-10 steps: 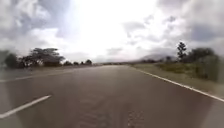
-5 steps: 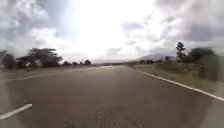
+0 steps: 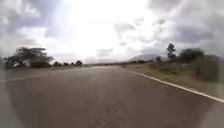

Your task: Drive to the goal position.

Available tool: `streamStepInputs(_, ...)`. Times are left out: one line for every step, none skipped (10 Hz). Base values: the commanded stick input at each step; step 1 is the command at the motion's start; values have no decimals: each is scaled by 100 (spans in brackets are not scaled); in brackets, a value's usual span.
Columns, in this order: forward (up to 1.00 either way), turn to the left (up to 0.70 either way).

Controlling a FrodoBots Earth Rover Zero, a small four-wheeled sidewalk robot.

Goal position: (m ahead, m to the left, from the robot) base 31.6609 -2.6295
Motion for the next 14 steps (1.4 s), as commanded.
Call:
streamStepInputs(100,0)
streamStepInputs(100,0)
streamStepInputs(100,0)
streamStepInputs(100,0)
streamStepInputs(100,0)
streamStepInputs(100,0)
streamStepInputs(100,0)
streamStepInputs(100,0)
streamStepInputs(100,0)
streamStepInputs(100,0)
streamStepInputs(100,0)
streamStepInputs(100,0)
streamStepInputs(100,0)
streamStepInputs(100,0)
